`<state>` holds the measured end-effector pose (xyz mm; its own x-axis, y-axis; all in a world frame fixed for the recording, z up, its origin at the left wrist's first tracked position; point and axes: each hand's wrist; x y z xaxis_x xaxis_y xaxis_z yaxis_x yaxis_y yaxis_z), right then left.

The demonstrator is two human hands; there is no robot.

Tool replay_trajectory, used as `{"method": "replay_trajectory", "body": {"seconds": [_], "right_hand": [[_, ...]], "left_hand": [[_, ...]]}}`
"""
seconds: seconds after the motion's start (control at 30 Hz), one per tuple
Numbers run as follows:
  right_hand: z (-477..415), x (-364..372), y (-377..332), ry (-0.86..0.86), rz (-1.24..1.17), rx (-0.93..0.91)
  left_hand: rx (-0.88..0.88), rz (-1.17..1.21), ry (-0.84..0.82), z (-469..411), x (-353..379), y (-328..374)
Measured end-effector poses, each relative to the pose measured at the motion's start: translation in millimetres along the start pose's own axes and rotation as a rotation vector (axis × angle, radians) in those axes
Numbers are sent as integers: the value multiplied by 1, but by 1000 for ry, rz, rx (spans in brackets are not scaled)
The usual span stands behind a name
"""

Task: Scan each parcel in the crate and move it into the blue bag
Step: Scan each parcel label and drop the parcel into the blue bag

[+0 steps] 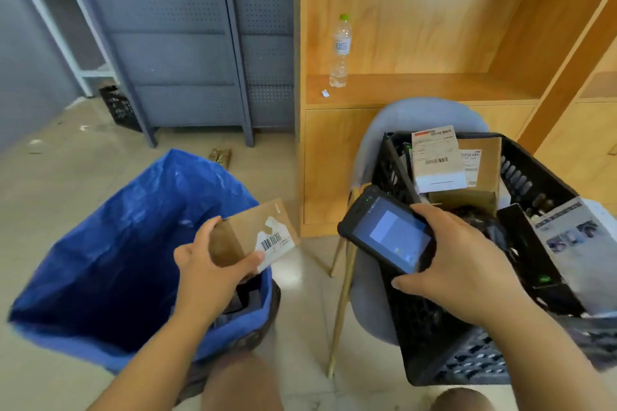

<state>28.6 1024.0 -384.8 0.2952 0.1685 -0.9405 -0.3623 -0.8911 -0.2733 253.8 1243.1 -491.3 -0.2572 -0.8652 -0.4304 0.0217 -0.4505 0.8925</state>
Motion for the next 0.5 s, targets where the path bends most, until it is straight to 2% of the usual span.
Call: {"method": "replay_trajectory", "body": {"seconds": [0.13,0.27,0.37,0.5], "right_hand": [[-7,12,-12,-21,8,-21],[-5,13,-13,-32,18,-12],[2,6,-8,-32,30,26],[17,-9,8,-8,38,87]], "left_hand": [[-147,-140,98,-22,-32,-26],[-283,-347,73,-41,-31,-38],[-208,-425,-61,-42,-17,-38],[-87,-371,-270,-22,18,-18]]}}
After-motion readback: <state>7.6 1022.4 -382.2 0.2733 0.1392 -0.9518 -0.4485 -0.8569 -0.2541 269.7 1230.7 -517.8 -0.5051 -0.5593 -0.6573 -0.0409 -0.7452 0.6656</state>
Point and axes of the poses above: each hand's wrist, its own z-axis away from the middle knuckle, its own x-axis out of the palm, y = z × x, and after that the axes turned 12 degrees about -x, right-handed
